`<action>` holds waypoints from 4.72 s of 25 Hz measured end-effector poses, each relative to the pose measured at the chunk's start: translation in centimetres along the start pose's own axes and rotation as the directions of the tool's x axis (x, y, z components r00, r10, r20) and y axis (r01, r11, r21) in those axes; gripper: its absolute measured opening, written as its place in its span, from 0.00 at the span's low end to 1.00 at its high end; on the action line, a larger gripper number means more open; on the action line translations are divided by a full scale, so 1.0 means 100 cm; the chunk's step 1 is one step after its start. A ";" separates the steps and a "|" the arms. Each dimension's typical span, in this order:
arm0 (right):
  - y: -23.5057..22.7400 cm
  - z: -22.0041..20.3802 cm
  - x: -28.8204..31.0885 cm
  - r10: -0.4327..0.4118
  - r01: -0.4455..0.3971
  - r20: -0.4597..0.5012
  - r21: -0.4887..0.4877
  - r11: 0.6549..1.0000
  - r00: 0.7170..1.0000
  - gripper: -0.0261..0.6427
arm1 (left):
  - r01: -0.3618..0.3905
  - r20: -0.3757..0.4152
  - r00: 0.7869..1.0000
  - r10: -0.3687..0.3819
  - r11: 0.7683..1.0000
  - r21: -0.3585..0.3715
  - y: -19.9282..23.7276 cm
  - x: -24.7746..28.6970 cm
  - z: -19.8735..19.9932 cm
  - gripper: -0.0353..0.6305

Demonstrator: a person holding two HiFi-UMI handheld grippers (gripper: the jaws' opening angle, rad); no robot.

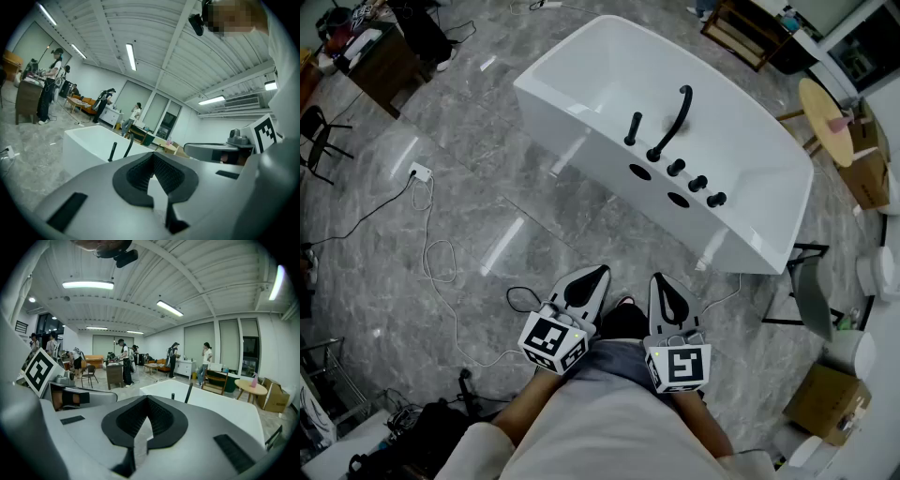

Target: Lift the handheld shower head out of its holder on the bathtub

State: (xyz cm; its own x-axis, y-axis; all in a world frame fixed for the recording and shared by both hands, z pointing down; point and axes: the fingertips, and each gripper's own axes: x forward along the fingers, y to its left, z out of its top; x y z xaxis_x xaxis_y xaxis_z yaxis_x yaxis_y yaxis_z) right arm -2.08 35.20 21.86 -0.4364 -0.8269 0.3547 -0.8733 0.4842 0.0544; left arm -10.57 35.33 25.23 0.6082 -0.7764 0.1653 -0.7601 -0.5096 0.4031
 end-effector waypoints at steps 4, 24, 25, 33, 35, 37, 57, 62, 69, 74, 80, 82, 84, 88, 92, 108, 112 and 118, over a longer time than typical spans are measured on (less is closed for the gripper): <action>-0.014 0.001 -0.013 0.014 -0.013 0.023 -0.020 1.000 1.000 0.07 | -0.030 0.004 1.000 0.030 1.000 -0.006 -0.014 0.002 -0.007 0.06; -0.082 -0.014 -0.096 0.084 -0.088 0.108 0.038 0.995 0.991 0.07 | -0.076 0.030 0.997 0.074 0.995 0.067 -0.113 0.025 -0.016 0.06; -0.084 -0.014 -0.095 0.090 -0.094 0.104 0.037 0.995 0.991 0.07 | -0.080 0.034 0.996 0.078 0.995 0.063 -0.115 0.029 -0.016 0.06; -0.088 -0.002 -0.076 0.116 -0.118 0.111 0.011 0.993 0.987 0.07 | -0.091 0.080 0.993 0.086 0.994 0.065 -0.104 0.046 0.002 0.06; -0.087 0.005 -0.066 0.116 -0.117 0.115 0.004 0.993 0.987 0.07 | -0.080 0.091 0.993 0.074 0.995 0.063 -0.095 0.051 0.011 0.06; -0.085 0.010 -0.058 0.112 -0.112 0.104 0.001 0.994 0.988 0.07 | -0.072 0.099 0.993 0.066 0.996 0.058 -0.087 0.055 0.018 0.06; -0.019 0.058 0.008 0.075 -0.073 0.112 -0.026 0.997 0.991 0.07 | 0.020 0.124 0.992 -0.025 0.999 0.037 -0.009 0.033 0.064 0.06; -0.010 0.067 0.023 0.083 -0.080 0.110 -0.033 0.996 0.990 0.07 | 0.013 0.142 0.990 -0.017 0.999 0.031 0.006 0.032 0.075 0.06; -0.017 0.067 0.050 0.076 -0.076 0.101 -0.001 0.997 0.992 0.07 | 0.043 0.103 0.994 -0.045 0.999 0.017 0.021 0.052 0.072 0.06; -0.030 0.078 0.074 0.075 -0.078 0.115 0.020 0.997 0.991 0.07 | 0.052 0.085 0.995 -0.055 0.998 0.043 0.031 0.072 0.082 0.06; -0.052 0.088 0.108 0.083 -0.088 0.122 0.036 0.995 0.989 0.07 | 0.060 0.077 0.995 -0.065 0.996 0.066 0.044 0.107 0.098 0.06; -0.055 0.090 0.120 0.093 -0.098 0.125 0.037 0.995 0.988 0.07 | 0.063 0.072 0.995 -0.068 0.996 0.070 0.050 0.118 0.101 0.06; -0.061 0.092 0.132 0.102 -0.107 0.122 0.037 0.994 0.987 0.07 | 0.063 0.067 0.995 -0.068 0.995 0.071 0.055 0.130 0.104 0.06; -0.080 0.098 0.154 0.106 -0.111 0.112 0.041 0.993 0.988 0.07 | 0.059 0.064 0.996 -0.063 0.996 0.064 0.066 0.156 0.113 0.06; -0.104 0.105 0.178 0.111 -0.117 0.115 0.042 0.992 0.987 0.07 | 0.054 0.063 0.996 -0.058 0.997 0.056 0.078 0.187 0.122 0.06; -0.187 0.124 0.240 0.127 -0.141 0.175 0.069 0.988 0.976 0.07 | 0.060 0.077 0.995 -0.071 0.990 0.128 0.085 0.289 0.158 0.06; -0.197 0.128 0.246 0.137 -0.154 0.195 0.076 0.985 0.971 0.07 | 0.056 0.089 0.994 -0.070 0.987 0.148 0.083 0.300 0.165 0.06; -0.198 0.144 0.263 0.150 -0.172 0.250 0.067 0.983 0.957 0.07 | 0.076 0.126 0.987 -0.096 0.985 0.154 0.083 0.317 0.180 0.06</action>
State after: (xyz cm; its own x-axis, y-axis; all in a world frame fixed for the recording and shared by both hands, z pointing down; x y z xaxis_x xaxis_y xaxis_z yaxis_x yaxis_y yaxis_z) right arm 0.61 -0.28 16.68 -0.6026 -0.7898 0.1141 -0.7979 0.5987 -0.0701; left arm -1.72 -0.21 17.66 0.6448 -0.7643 0.0105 -0.7377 -0.6185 0.2706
